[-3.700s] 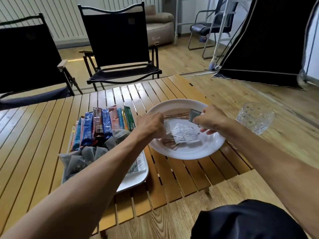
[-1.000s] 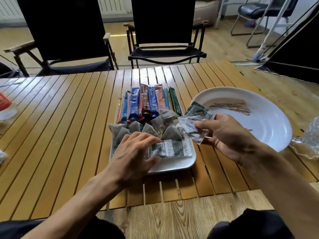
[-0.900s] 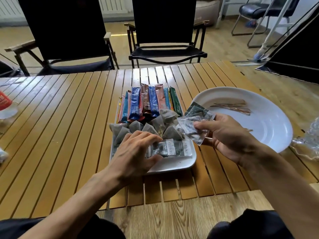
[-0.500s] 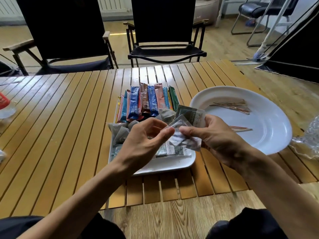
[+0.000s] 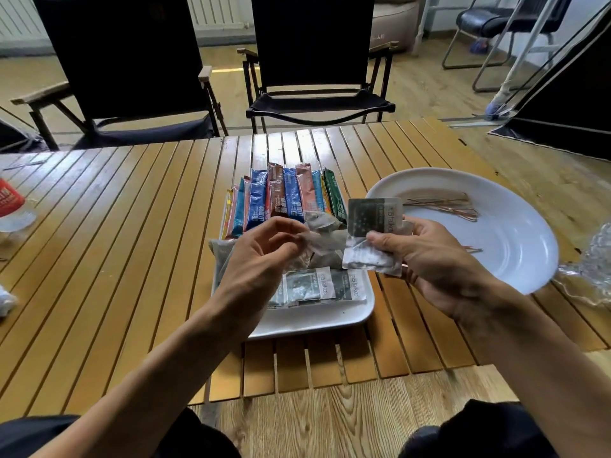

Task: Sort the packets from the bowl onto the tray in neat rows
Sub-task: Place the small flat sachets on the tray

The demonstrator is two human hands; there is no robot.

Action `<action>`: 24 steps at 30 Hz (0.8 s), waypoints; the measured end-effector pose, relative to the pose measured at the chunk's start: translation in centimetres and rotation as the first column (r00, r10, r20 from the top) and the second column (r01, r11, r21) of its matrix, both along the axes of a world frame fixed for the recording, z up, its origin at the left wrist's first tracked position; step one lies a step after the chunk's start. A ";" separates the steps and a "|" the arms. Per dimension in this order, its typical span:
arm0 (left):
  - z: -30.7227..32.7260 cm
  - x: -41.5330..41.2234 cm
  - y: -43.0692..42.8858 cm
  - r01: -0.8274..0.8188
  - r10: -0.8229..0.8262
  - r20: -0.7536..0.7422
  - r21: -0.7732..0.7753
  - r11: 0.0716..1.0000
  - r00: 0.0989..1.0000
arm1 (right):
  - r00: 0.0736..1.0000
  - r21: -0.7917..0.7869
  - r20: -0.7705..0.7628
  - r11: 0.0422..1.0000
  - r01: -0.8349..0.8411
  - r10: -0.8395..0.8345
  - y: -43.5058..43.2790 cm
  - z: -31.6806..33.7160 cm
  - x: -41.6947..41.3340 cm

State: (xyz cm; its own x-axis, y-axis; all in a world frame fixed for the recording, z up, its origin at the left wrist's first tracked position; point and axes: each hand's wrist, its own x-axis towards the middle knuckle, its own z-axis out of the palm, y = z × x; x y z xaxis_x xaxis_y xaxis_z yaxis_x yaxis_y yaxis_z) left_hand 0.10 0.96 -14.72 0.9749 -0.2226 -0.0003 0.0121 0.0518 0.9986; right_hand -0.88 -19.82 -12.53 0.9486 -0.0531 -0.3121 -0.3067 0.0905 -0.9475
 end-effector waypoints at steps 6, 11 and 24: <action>0.4 0.2 -0.1 0.036 -0.042 -0.033 -0.170 0.985 0.999 | 1.000 -0.012 -0.009 1.000 -0.011 0.011 0.0 0.0 0.0; 0.6 0.2 0.0 0.060 -0.068 -0.067 -0.122 0.991 0.995 | 1.000 -0.010 0.008 1.000 0.014 -0.014 -0.4 0.3 0.1; -1.8 0.9 -2.8 -0.036 -0.425 0.366 0.790 0.612 0.828 | 0.998 0.020 0.039 0.998 0.052 -0.053 -1.2 1.0 0.3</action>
State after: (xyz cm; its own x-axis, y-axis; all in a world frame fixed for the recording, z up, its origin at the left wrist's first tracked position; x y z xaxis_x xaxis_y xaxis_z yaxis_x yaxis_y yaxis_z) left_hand 0.99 -1.85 -16.47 0.8152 -0.5502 0.1812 -0.5508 -0.6396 0.5361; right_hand -0.62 -21.03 -11.58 0.9562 -0.0974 -0.2760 -0.2636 0.1232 -0.9567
